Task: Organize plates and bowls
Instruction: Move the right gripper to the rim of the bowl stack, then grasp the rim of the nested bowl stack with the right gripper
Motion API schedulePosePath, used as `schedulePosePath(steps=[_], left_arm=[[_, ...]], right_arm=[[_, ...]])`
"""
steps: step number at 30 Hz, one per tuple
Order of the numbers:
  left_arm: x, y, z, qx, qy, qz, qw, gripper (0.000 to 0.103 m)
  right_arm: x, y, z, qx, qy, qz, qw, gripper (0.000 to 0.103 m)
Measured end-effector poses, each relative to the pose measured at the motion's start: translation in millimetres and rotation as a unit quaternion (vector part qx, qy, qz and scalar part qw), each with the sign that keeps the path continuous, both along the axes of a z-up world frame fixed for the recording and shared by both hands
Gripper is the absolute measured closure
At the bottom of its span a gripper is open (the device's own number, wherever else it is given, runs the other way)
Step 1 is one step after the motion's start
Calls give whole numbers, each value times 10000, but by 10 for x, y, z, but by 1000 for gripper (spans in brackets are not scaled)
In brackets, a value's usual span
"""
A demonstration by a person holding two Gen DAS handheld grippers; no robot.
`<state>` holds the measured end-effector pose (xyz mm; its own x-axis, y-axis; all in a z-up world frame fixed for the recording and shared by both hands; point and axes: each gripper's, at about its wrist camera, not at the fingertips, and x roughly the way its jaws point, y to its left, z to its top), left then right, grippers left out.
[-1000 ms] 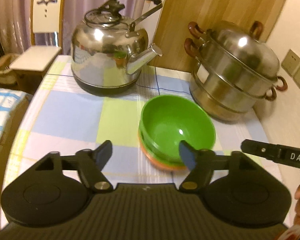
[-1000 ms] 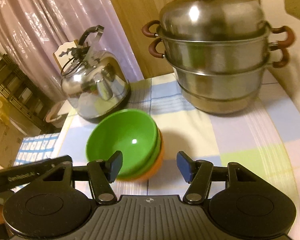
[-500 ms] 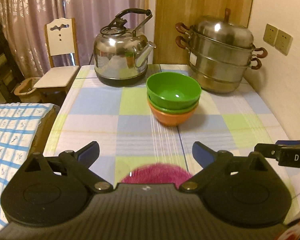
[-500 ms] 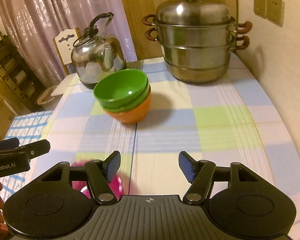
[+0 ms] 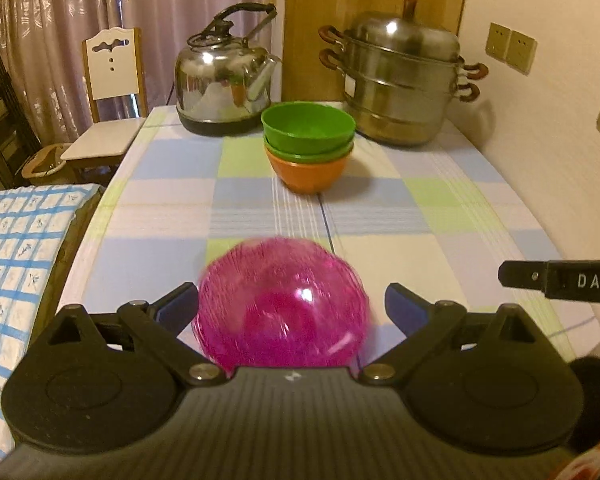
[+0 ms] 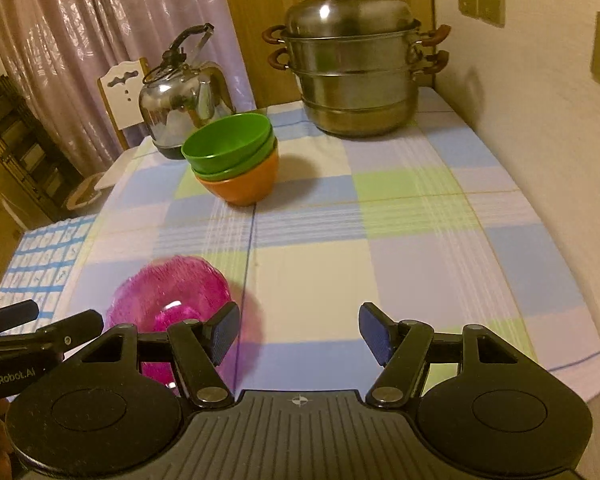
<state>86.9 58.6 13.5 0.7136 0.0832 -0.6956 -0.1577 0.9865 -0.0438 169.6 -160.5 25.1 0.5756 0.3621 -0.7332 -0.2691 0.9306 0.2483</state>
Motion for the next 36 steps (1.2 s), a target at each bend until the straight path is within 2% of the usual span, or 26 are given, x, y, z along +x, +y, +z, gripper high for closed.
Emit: schedulePosePath(steps=[11,18,21,25,34,36], left_arm=[[-296,-200,-49,-79,7,-173,9998,4],[-161,-176,-9,-243,8,-317,9992,4],[66,-30,64,-542,45,-400,9977,4],[495,237,160,-651,86,-515,9965,4],[1792,973,230,-692,220,-532,9959,5],[2073,1098,216,-851,199,-525,9948,6]], right_arm=[[-316,-151,-3,-12,4,-50,10000,37],[-178,-205,4,211,153,-138,9996,37],[65,-163,24,349,300,-148,9988,37],[504,-60,85,603,460,-50,9971,37],[1721,313,171,841,523,134,9950,37],[1984,413,129,834,575,163,9947,37]])
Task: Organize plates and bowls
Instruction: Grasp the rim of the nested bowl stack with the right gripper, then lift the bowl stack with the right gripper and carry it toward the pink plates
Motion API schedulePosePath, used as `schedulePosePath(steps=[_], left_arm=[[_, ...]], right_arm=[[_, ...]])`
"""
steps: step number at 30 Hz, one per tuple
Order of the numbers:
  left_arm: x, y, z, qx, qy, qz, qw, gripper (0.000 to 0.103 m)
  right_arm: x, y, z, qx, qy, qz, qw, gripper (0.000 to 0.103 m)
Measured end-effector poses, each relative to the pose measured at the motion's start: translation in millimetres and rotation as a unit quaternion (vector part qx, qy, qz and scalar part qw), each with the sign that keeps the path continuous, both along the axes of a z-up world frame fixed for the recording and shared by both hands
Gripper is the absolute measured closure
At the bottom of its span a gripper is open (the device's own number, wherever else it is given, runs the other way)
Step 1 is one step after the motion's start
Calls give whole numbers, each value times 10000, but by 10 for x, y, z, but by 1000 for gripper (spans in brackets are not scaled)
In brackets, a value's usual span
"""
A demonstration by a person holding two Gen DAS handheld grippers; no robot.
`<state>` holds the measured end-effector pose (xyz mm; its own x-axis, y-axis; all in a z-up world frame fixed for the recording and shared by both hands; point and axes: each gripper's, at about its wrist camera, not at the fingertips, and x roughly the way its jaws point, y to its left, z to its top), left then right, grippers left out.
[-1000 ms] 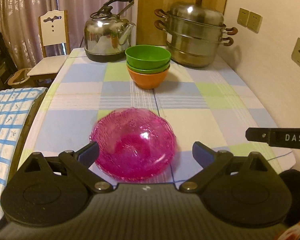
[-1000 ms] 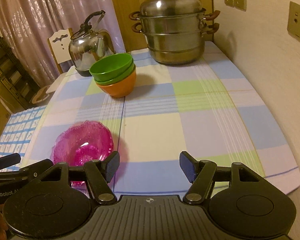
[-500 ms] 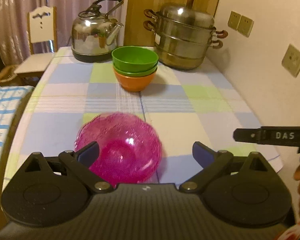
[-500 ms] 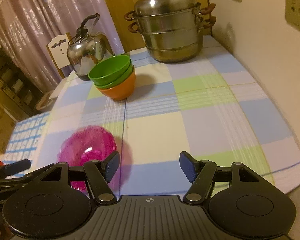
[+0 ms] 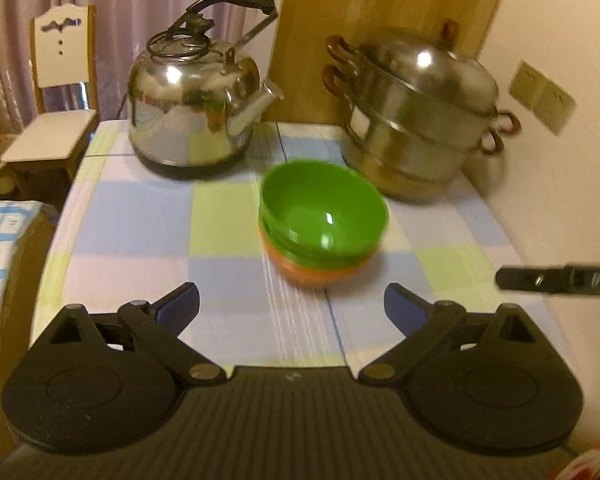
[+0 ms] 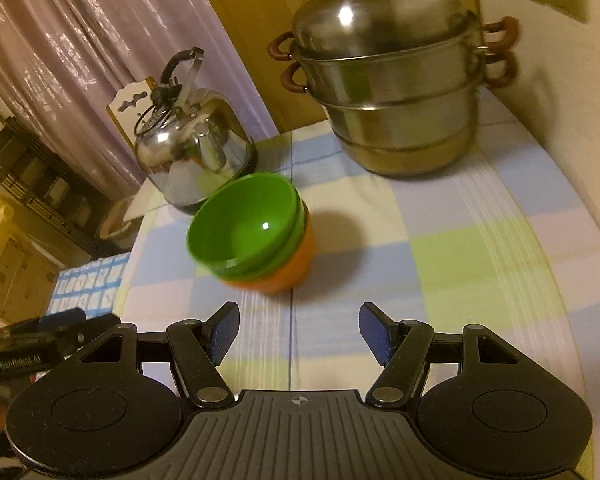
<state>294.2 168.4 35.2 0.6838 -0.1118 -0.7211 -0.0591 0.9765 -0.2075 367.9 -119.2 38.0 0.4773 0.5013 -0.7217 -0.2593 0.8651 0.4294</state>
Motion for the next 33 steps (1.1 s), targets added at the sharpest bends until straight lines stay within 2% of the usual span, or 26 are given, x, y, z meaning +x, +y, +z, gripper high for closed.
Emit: schedulePosePath(steps=[7,11,12,21,24,29,33], left_arm=[[909,309,-255,-448,261,155,9985,16],[1240,376,-474,-581,390,175,9974,22],[1299,375,-534,-599,435,167,9971,26],[1624,380,-951,-809,879,57,9928,56],[1687,363,-1059,-840,1077,3,9906,61],[1747,337,-1173,-850,1294,-46,9879,67],[1778,329,-1226,-849,1405,-73,9864,77]], right_arm=[[691,312,-220,67,218,129,9997,37],[1031,443,-422,147,434,108,9989,37],[1096,467,-465,146,464,103,9988,37],[1407,696,-803,-123,670,206,9975,37],[1445,731,-883,-130,775,188,9967,38],[1497,809,-980,-178,868,231,9958,50],[1527,878,-1043,-236,928,268,9950,58]])
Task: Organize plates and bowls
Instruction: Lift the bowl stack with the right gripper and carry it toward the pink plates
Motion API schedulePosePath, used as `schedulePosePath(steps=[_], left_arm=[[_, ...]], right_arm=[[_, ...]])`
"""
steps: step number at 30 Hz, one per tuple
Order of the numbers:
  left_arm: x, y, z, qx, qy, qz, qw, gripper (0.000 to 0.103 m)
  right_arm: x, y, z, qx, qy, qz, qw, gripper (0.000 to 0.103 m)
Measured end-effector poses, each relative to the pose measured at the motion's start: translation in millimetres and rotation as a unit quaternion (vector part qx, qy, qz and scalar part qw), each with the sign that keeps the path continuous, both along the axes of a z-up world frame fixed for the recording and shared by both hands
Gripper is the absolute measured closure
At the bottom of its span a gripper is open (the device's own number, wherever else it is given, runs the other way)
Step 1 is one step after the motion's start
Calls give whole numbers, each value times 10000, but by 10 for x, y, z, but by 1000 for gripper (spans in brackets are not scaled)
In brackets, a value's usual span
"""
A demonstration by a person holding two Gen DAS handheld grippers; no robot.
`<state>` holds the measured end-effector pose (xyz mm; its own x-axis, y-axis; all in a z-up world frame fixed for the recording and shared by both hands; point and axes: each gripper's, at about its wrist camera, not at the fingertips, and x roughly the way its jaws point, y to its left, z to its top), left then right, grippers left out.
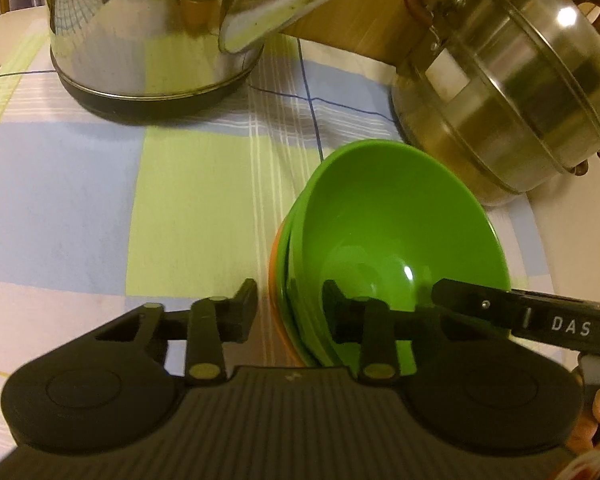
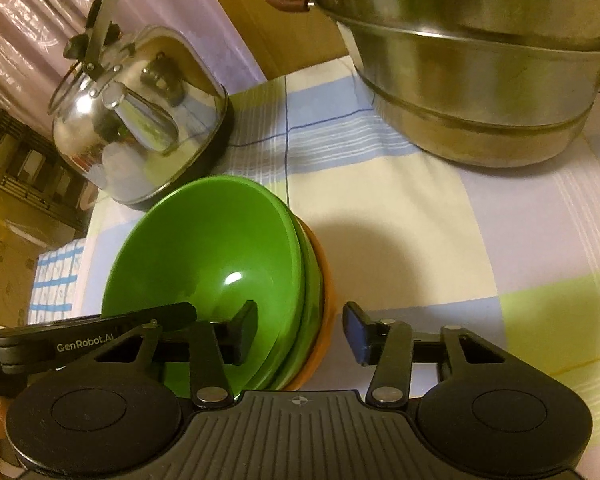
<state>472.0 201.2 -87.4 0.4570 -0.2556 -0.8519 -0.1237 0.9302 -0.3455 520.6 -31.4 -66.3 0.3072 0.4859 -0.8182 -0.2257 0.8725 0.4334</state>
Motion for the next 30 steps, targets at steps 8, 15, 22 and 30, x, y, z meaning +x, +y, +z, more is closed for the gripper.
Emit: schedulePosePath(steps=[8,15,22,30], left_arm=[[29,-28,-20,99,62,-91,9999,83],[13,-95,4,347,109,-174,9992,85],[-21,-89,20,410,192,-222,9987,85],[-112,-78,39,436,273,-246,9984,85]], right_arm=[[23,40,-51,-127,42,16,9999,69],[28,94,-40,-341,20,92,9994,74],[28,85,-43,-315,163,55,9994,76],[-38,72,-33,-259,295,32,9992,77]])
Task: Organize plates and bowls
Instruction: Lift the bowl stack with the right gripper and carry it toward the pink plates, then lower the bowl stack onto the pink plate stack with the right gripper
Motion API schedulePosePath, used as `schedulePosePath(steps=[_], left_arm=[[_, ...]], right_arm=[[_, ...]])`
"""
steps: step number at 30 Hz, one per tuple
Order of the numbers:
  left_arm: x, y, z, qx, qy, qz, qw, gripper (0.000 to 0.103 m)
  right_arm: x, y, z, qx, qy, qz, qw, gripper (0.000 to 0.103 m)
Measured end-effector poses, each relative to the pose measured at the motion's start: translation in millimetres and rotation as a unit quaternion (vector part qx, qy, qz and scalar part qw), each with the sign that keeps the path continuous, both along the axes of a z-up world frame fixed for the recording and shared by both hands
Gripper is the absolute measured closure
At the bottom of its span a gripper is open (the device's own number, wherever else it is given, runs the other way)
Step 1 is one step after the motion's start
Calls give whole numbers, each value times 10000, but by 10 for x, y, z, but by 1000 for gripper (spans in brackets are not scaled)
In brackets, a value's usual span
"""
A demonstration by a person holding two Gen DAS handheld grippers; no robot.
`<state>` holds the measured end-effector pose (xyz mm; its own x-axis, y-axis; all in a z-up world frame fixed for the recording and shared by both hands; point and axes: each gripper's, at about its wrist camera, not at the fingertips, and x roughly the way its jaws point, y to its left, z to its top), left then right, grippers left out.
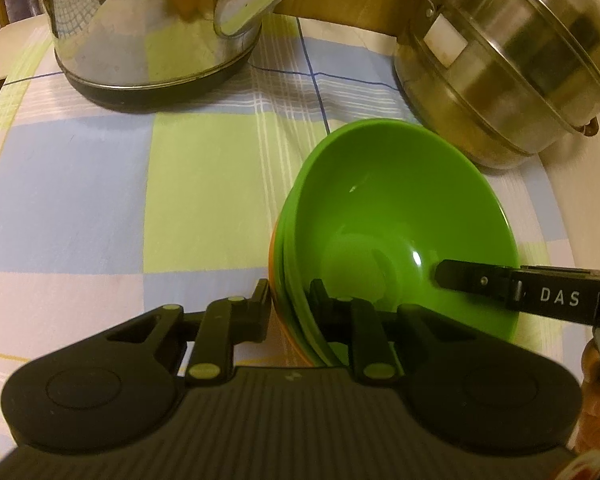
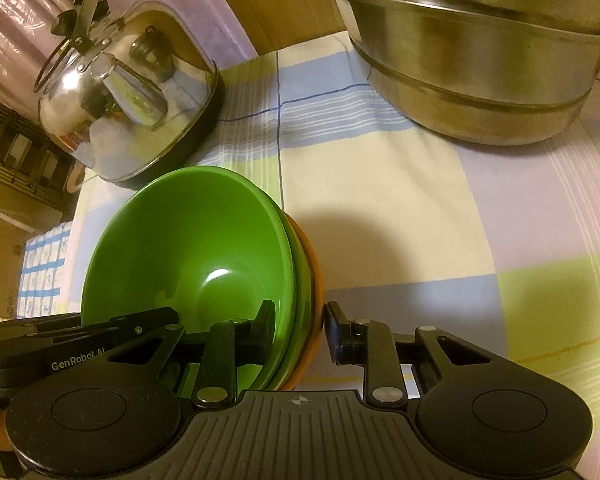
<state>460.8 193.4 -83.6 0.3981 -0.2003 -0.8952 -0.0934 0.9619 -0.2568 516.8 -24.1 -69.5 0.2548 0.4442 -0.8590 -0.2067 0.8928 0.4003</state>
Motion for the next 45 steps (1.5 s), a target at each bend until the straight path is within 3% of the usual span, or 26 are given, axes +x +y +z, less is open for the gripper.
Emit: schedulePosePath(steps=[12,23,45], left_arm=[[-157,-35,164,23,-15,-21,10000,85],[-382,-112,494,26,-131,-14,9999,85],[-1411,-155,1352,255,-397,162,9988,86]], right_arm=[[-146,-41,149,47,-28,-9,10000,77],[-383,-119,487,57,-161,-4,9999,77],[-1350,-111,1285,189,-416,184,9988,77]])
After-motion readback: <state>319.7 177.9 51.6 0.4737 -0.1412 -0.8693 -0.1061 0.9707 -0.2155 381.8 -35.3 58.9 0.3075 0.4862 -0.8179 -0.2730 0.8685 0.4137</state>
